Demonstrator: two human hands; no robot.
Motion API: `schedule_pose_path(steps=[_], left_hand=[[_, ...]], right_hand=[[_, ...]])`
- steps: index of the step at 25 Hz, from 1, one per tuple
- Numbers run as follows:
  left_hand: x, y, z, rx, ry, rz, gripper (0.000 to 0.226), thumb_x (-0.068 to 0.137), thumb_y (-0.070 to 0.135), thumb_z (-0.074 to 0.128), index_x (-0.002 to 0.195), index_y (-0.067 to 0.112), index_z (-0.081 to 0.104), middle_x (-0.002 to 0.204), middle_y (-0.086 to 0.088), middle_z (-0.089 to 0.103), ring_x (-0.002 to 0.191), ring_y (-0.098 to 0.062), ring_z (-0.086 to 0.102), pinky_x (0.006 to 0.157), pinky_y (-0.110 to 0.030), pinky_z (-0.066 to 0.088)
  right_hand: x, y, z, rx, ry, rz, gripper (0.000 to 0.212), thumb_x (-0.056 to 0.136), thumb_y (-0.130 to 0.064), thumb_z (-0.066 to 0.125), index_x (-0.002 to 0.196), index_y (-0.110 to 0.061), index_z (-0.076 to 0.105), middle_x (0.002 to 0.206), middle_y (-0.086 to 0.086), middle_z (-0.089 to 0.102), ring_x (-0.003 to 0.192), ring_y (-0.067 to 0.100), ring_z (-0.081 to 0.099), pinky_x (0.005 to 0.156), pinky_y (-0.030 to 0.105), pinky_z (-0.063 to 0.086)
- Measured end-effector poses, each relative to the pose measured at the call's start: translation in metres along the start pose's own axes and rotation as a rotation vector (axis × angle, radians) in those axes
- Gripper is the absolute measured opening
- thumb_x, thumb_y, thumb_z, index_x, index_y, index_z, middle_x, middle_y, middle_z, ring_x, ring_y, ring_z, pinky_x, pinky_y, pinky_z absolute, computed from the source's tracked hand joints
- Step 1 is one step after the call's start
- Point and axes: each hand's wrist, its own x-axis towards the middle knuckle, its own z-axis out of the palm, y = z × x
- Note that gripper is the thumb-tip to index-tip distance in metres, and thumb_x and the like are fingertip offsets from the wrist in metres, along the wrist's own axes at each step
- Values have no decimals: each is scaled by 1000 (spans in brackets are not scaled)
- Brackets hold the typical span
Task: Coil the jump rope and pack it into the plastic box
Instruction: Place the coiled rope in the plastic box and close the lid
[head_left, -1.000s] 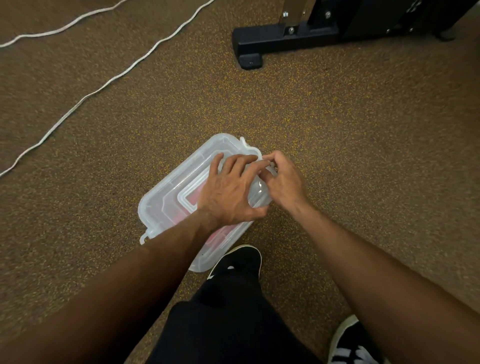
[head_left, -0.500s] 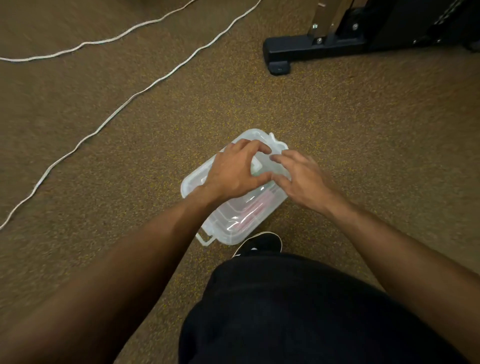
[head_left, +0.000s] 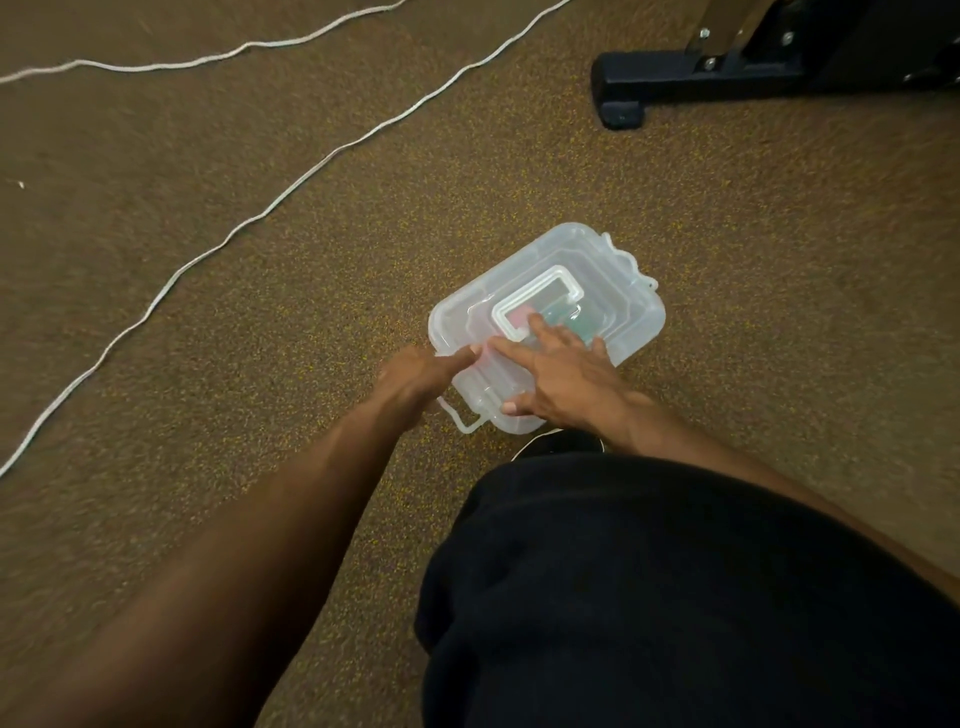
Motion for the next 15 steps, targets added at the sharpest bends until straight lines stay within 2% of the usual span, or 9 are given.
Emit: schedule_pose_path(steps=[3, 5, 6, 10, 15], left_hand=[[2, 4, 0, 44, 40, 79, 57, 78, 54, 74, 105, 4, 65, 90, -9, 72, 78, -26, 71, 68, -39, 60], [4, 7, 0, 118, 29, 126, 51, 81, 52, 73, 102, 6, 67, 83, -9, 73, 68, -24, 71, 56, -34, 59], [5, 8, 0, 123, 16, 139, 50, 81, 50, 73, 104, 6, 67, 85, -10, 74, 68, -24, 72, 56, -34, 60], [9, 10, 0, 106, -16, 127, 49, 83, 46, 73, 113, 8, 65, 94, -12, 75, 77, -28, 75, 71, -47, 63], [7, 16, 2, 165, -6, 127, 48, 87, 44, 70, 117, 7, 62, 95, -12, 74, 77, -29, 74, 75, -46, 63]], right_hand=[[-1, 1, 2, 29, 2, -11, 84, 87, -59, 61, 153, -51, 9, 168, 6, -6, 153, 37, 4, 117, 67, 9], [-2, 2, 4, 42, 13, -10, 84, 87, -59, 61, 153, -51, 10, 168, 6, -6, 153, 36, 3, 117, 67, 8], [-2, 2, 5, 44, 17, -5, 83, 87, -59, 61, 153, -51, 11, 168, 6, -6, 153, 36, 2, 117, 67, 8], [0, 2, 6, 41, 30, 1, 84, 86, -61, 61, 153, -52, 10, 168, 6, -6, 153, 35, 2, 117, 67, 7], [-1, 2, 6, 43, 37, 0, 84, 86, -60, 61, 153, -51, 11, 168, 5, -6, 153, 35, 3, 117, 68, 7]])
